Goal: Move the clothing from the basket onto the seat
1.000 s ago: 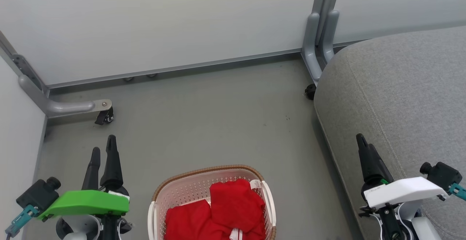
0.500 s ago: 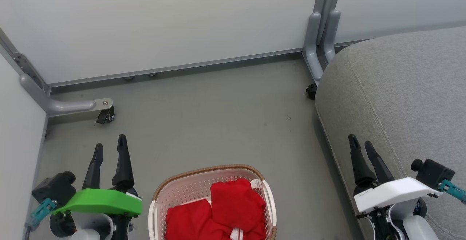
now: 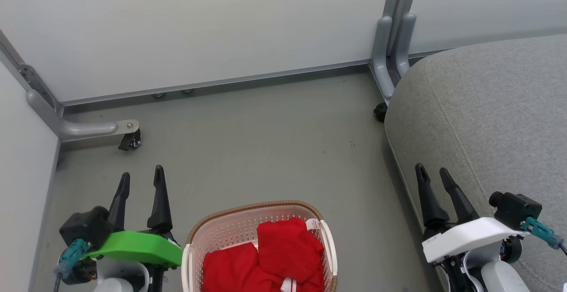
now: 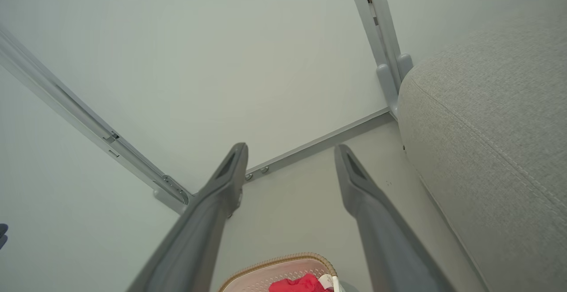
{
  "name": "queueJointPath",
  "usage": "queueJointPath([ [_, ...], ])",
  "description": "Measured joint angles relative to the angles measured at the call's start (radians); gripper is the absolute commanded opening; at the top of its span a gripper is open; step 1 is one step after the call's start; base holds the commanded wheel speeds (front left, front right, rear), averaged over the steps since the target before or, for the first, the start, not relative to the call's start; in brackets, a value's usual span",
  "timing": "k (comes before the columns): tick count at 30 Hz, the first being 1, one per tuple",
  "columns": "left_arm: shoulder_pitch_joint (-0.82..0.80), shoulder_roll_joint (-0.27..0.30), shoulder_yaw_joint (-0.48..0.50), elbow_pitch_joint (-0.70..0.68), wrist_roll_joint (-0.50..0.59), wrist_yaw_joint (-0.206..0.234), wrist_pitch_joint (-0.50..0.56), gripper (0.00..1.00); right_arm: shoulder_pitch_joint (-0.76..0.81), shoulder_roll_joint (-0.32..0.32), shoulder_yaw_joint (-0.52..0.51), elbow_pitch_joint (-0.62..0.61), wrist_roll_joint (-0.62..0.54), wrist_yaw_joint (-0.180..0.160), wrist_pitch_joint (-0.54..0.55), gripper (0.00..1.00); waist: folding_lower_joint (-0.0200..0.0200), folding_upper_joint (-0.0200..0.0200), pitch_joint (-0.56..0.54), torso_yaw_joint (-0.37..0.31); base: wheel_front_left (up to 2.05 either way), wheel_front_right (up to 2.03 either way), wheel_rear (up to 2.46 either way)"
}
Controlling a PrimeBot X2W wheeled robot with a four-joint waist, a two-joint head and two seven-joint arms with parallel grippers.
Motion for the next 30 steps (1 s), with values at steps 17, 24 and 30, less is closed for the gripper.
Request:
queueJointPath([
  [17,0.0,0.011,-0.03,-0.003,0.146,0.024,-0.04,1.0,-0.009,-0.002,0.018,0.001,-0.167,0.0,-0.039,1.0,0.0,0.0,0.004,0.008,0.0,0.0,0.0],
  [24,0.0,0.014,-0.039,-0.005,0.206,0.029,-0.056,1.0,-0.01,-0.003,0.023,0.006,-0.226,0.0,-0.056,1.0,0.0,0.0,0.004,0.012,0.0,0.0,0.0],
  [30,-0.001,0.015,-0.045,-0.006,0.254,0.032,-0.066,1.0,-0.015,-0.003,0.029,0.009,-0.272,0.0,-0.066,1.0,0.0,0.0,0.006,0.015,0.0,0.0,0.0],
])
